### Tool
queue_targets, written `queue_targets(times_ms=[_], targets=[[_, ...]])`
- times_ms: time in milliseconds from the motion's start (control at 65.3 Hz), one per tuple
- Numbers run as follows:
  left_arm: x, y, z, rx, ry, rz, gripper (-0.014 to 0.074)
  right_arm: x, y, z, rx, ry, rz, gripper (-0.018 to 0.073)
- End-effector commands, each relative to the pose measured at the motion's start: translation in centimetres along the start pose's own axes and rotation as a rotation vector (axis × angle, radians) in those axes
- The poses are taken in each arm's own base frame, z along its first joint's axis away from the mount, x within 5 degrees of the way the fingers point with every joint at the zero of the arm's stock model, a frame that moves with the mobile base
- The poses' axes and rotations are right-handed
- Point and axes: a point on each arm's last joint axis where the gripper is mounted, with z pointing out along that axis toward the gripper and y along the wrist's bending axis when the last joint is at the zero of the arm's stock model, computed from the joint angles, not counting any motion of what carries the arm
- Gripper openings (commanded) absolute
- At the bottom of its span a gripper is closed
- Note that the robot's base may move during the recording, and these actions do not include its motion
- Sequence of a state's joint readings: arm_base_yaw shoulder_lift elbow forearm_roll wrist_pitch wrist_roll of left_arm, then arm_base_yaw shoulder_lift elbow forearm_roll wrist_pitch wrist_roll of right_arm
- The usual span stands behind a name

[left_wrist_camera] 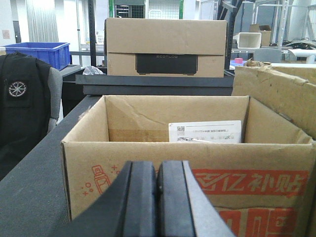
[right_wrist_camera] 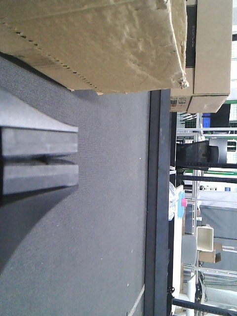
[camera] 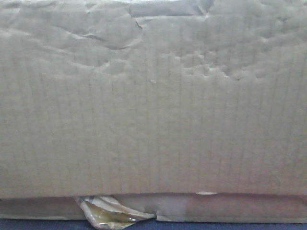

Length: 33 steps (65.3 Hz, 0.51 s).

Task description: Stack two boxes on right shelf middle

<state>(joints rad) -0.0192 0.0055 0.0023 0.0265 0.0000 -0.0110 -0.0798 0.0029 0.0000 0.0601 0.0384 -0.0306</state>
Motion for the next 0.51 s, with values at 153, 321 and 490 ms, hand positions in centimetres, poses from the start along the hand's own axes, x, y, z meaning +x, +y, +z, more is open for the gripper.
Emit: queue_targets(times_ms=[153, 321, 490], targets=[[-0.34, -0.02, -0.06, 0.003, -0.033, -0.006, -0.0111, -0.17, -0.03, -0.03, 0.005, -0.020, -0.008, -0.0162], [-0.34, -0.02, -0.06, 0.003, -0.033, -0.006, -0.0111, -0.17, -0.03, -0.03, 0.005, -0.020, -0.008, -0.0162], [-0.41, -0.02, -0.06, 0.003, -0.041, -0.006, -0.0111, -0.17, -0.03, -0.03, 0.005, -0.020, -0.008, -0.0162]])
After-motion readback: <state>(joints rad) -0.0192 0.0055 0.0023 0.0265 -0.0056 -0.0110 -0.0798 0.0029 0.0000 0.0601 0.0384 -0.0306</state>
